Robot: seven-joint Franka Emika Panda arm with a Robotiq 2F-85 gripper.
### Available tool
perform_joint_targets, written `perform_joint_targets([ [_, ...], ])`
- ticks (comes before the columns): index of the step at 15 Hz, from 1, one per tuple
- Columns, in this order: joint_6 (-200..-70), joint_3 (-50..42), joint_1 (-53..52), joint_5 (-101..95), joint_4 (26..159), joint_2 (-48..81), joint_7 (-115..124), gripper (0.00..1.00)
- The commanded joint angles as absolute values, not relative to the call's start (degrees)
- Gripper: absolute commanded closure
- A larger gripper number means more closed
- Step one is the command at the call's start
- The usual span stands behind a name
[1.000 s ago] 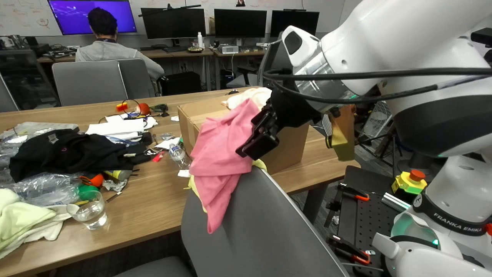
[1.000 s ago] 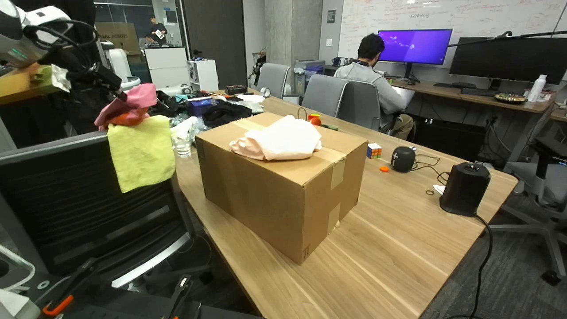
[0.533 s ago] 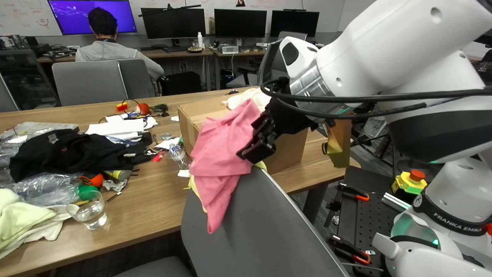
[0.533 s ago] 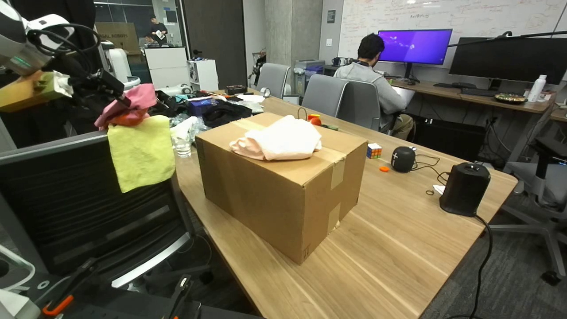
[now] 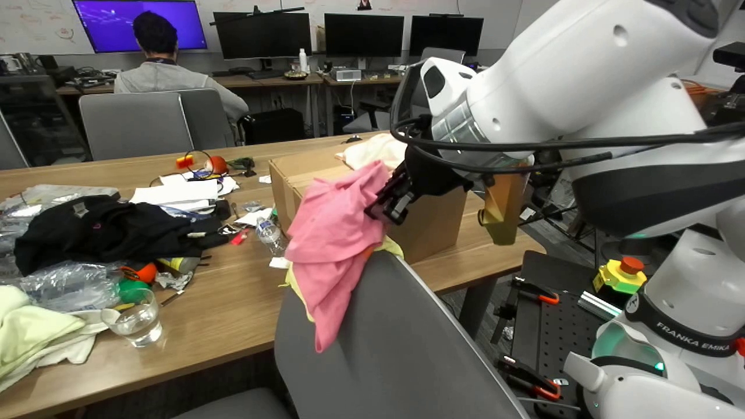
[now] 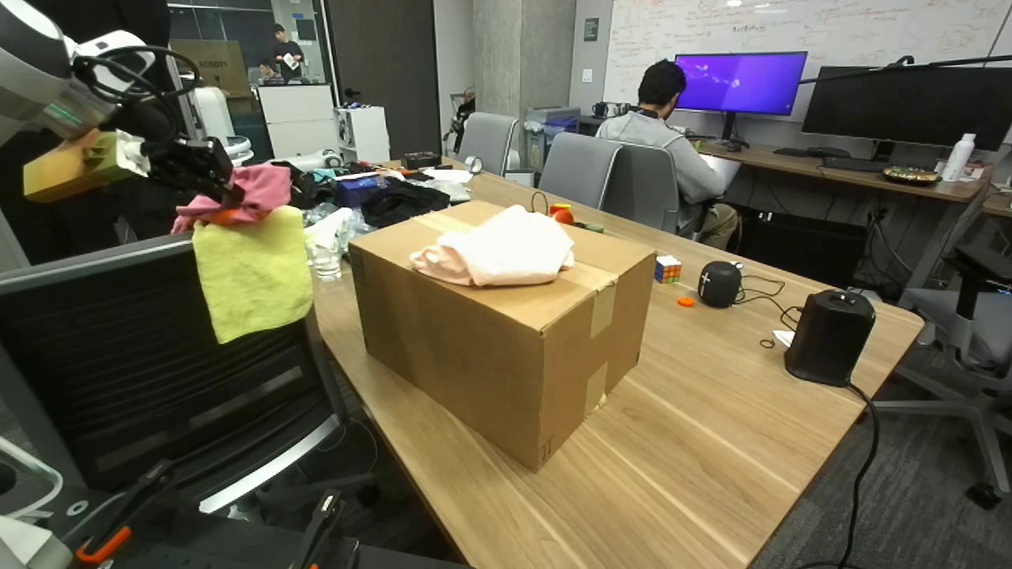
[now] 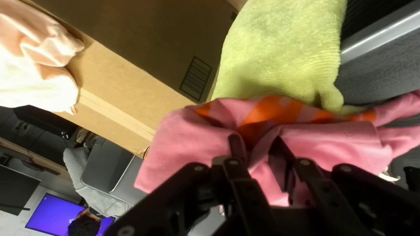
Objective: Remove the t-shirts and towel from the backrest of the chair and place them on top of the box
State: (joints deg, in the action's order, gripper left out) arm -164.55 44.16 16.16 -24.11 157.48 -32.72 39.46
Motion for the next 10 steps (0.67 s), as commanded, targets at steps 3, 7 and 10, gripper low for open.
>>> perform_joint_targets([
  [3, -165.96, 44.35, 18.87, -25.65, 157.47, -33.91, 41.4, 1.0],
  [7, -166.41, 42.55, 18.57, -24.62, 157.4, -35.3, 40.39, 0.98],
  [10, -166.85, 40.09, 17.95, -23.9, 156.69, -36.99, 39.62, 0.98],
])
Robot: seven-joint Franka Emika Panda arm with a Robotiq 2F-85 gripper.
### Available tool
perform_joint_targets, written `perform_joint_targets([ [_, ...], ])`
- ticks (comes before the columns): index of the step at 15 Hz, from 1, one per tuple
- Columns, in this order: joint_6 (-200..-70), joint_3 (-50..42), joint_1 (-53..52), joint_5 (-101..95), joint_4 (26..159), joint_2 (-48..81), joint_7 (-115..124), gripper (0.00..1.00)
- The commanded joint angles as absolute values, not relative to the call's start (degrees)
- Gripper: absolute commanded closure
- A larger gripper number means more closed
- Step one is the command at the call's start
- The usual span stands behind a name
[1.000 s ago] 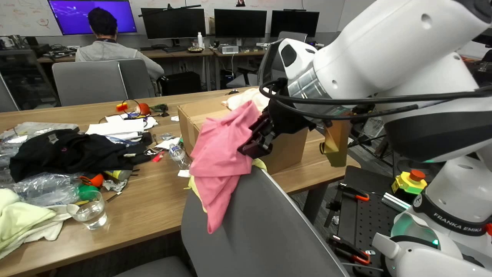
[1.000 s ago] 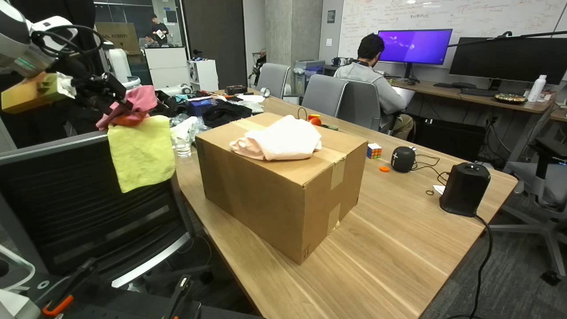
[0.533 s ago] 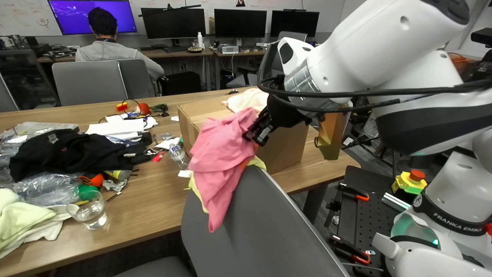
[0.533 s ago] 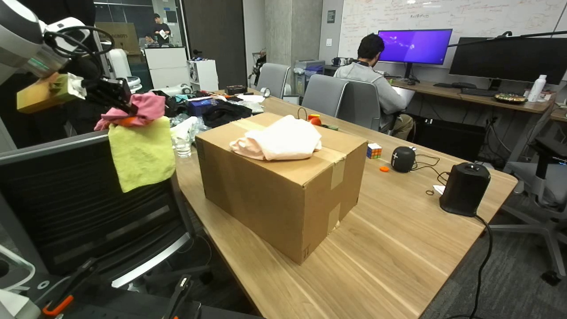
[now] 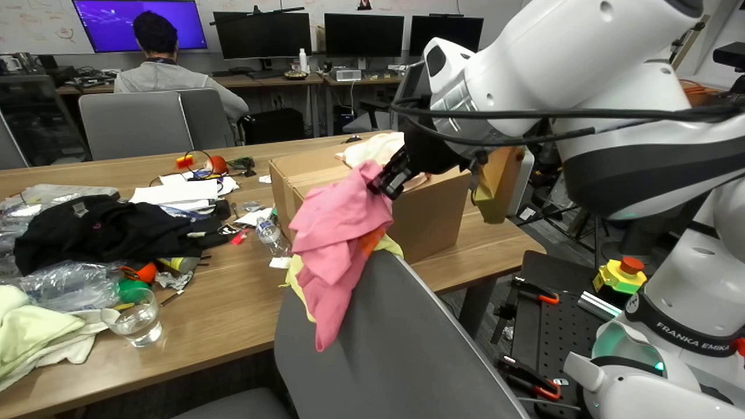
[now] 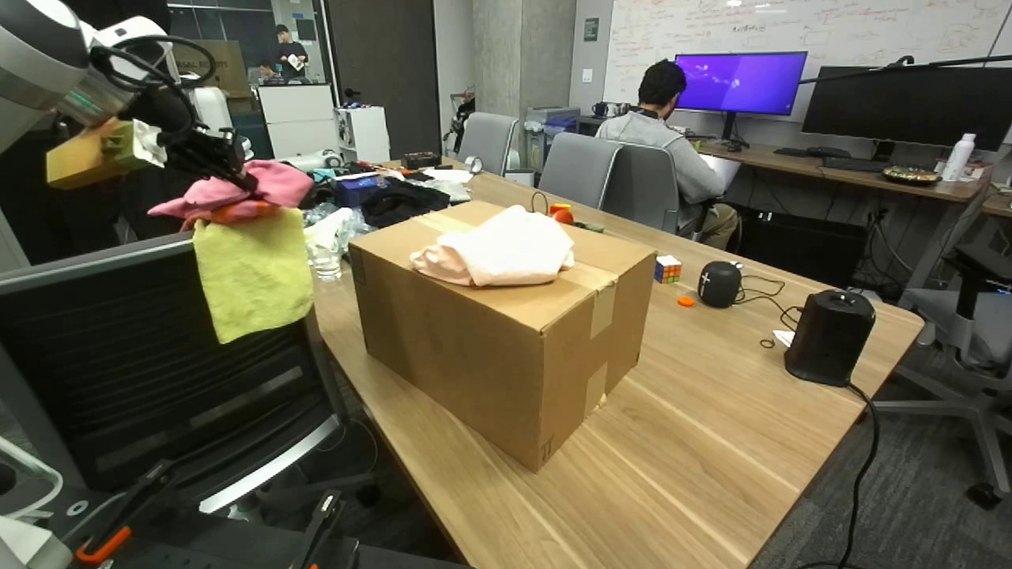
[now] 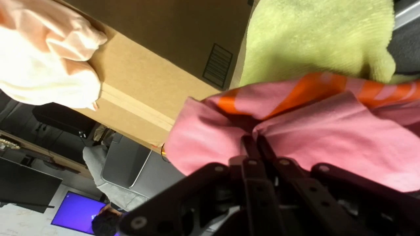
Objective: Remove the t-shirts and towel from the backrest of the chair and place them on top of the box
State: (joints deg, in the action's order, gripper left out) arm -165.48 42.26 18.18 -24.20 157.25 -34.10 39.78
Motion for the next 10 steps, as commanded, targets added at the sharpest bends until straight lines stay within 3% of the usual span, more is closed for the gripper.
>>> perform_joint_targets([
  [1, -166.87, 39.11, 17.9, -23.71, 155.96, -37.29, 39.46, 0.98],
  [10, -166.68, 36.26, 22.19, -16.57, 147.49, -41.26, 39.97, 0.98],
])
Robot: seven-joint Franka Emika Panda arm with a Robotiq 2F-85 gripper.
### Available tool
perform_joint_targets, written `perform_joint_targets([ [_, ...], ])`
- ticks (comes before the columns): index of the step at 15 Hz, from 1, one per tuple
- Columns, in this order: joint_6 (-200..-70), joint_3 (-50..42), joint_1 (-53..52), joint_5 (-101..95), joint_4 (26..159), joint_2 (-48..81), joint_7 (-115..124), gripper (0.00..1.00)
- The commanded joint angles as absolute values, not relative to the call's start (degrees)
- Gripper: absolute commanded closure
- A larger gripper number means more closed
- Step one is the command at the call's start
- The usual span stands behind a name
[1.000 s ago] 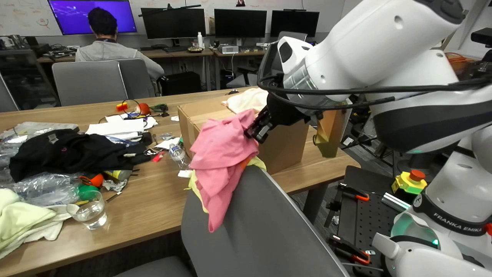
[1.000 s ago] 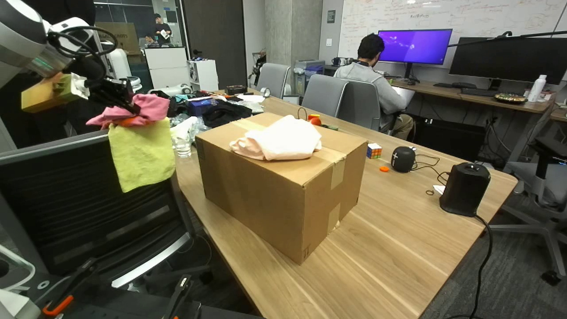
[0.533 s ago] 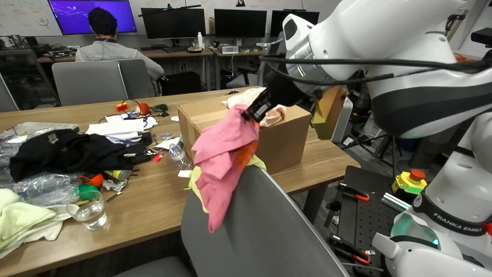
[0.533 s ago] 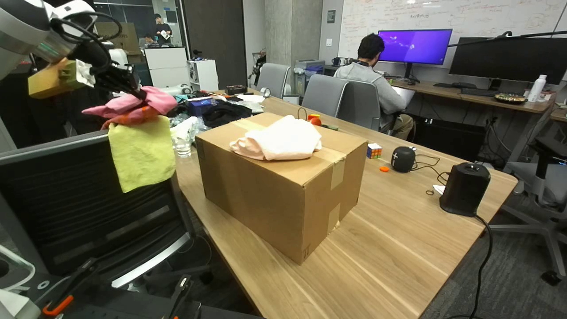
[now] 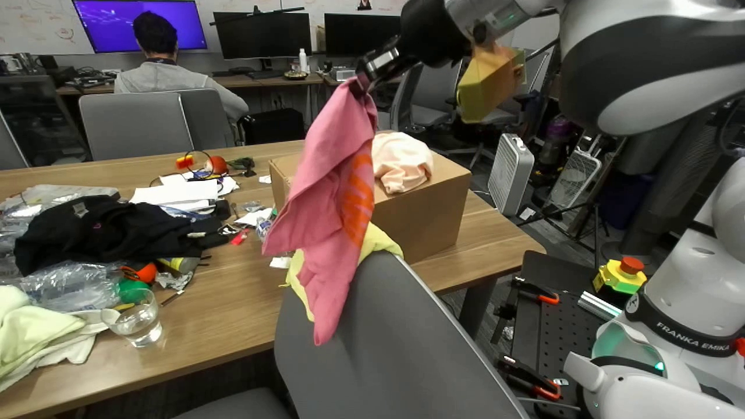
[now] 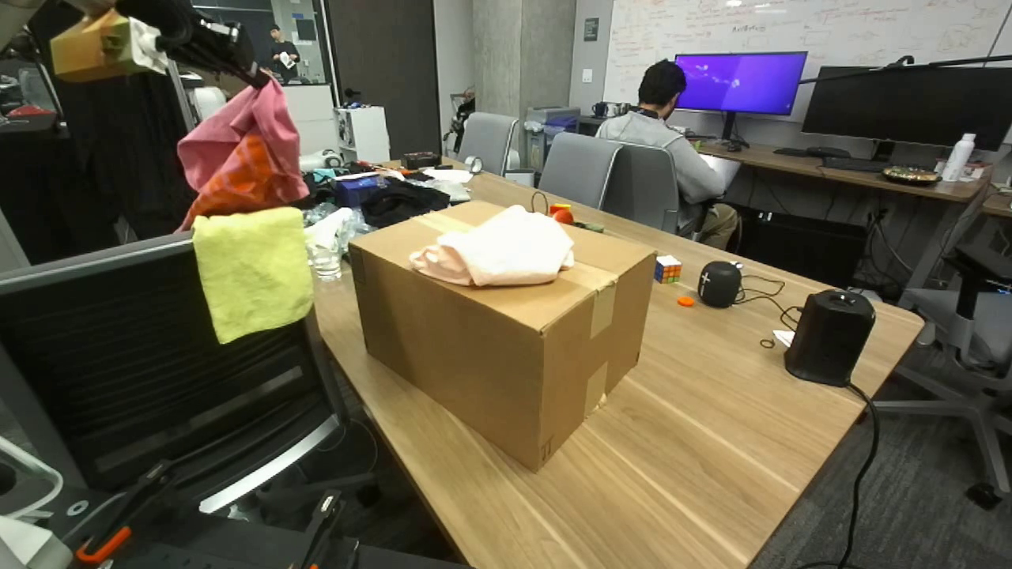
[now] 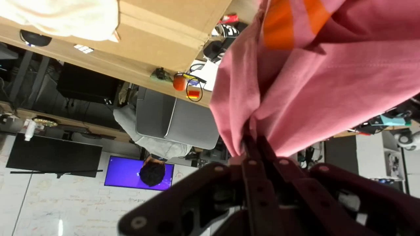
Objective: Remove the t-shirts and towel from the backrest of the chair and place them on top of the box
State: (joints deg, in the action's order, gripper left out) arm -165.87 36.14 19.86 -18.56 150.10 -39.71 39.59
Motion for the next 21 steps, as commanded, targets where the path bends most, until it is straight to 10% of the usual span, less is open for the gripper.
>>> perform_joint_targets([
  [1, -166.72, 36.55, 22.98, -16.18, 146.68, -41.62, 40.29, 0.98],
  [21, -165.71, 48.83, 55.67, -14.78, 132.36, -43.64, 49.54, 0.98],
])
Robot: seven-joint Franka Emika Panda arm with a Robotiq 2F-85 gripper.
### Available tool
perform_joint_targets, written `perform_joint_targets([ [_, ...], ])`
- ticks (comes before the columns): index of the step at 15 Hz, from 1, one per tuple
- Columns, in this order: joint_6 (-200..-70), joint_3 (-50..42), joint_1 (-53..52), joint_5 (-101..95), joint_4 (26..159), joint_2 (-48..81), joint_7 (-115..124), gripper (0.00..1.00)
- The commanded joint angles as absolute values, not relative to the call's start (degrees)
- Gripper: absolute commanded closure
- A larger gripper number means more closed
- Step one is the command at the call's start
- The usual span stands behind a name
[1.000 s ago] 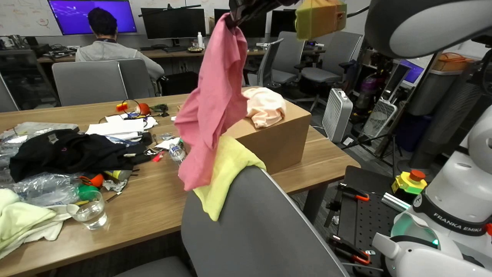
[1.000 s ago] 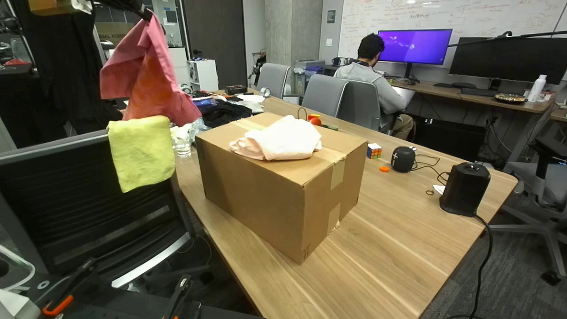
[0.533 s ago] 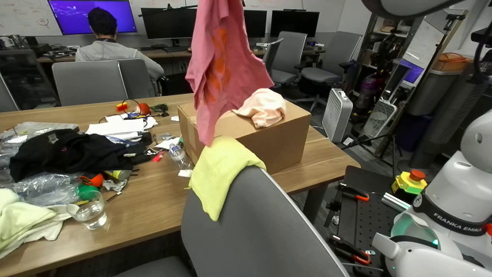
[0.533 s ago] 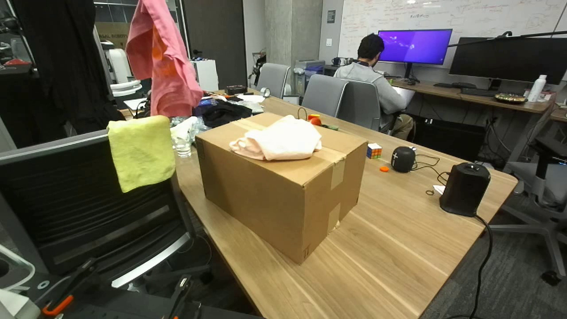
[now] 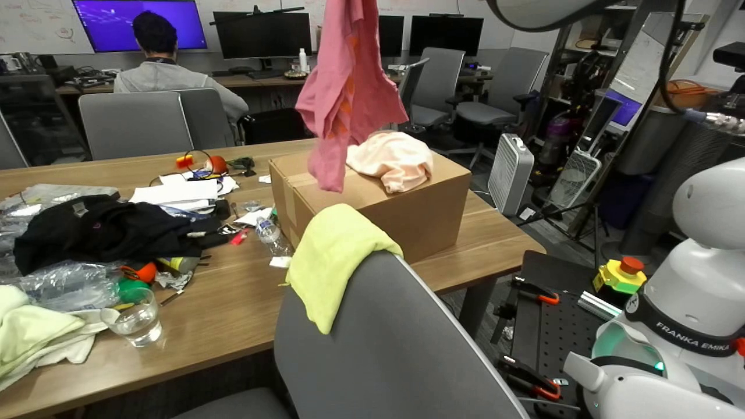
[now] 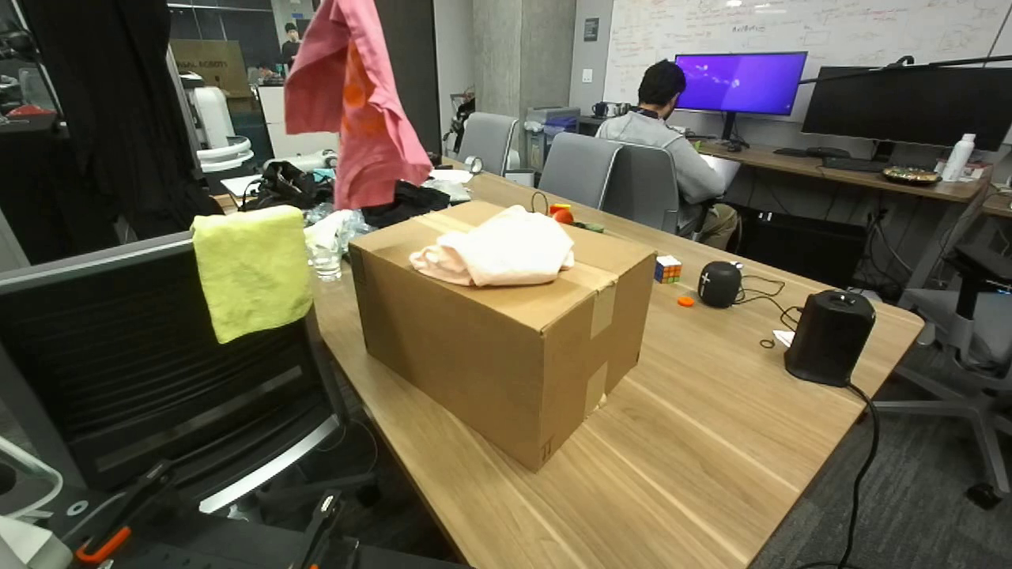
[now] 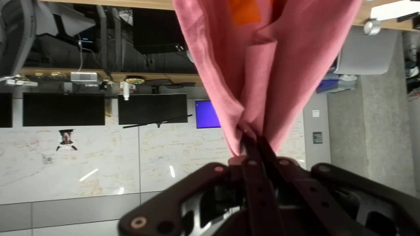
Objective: Remove the t-shirts and towel from the backrest of the chair and place them on top of the box
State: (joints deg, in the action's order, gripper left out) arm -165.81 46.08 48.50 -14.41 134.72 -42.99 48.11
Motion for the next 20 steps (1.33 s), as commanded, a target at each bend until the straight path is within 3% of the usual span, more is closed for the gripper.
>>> perform_joint_targets([
  [1, -165.75, 49.75, 58.17, -14.73, 132.14, -43.89, 49.56, 0.98],
  [3, -164.78, 50.04, 60.83, -14.53, 131.75, -43.75, 47.89, 0.98],
  [4, -163.22, 49.0, 60.56, -14.43, 131.73, -43.32, 46.0, 0.71],
  [6, -162.15, 49.81, 62.35, -14.62, 131.39, -42.85, 45.27, 0.64],
  [10, -158.7, 48.51, 61.05, -14.84, 132.03, -42.27, 41.8, 0.34],
  [14, -146.81, 47.36, 56.03, -15.94, 132.75, -40.27, 34.8, 0.03],
  [20, -131.52, 41.28, 41.31, -16.51, 132.62, -35.13, 25.29, 0.0],
])
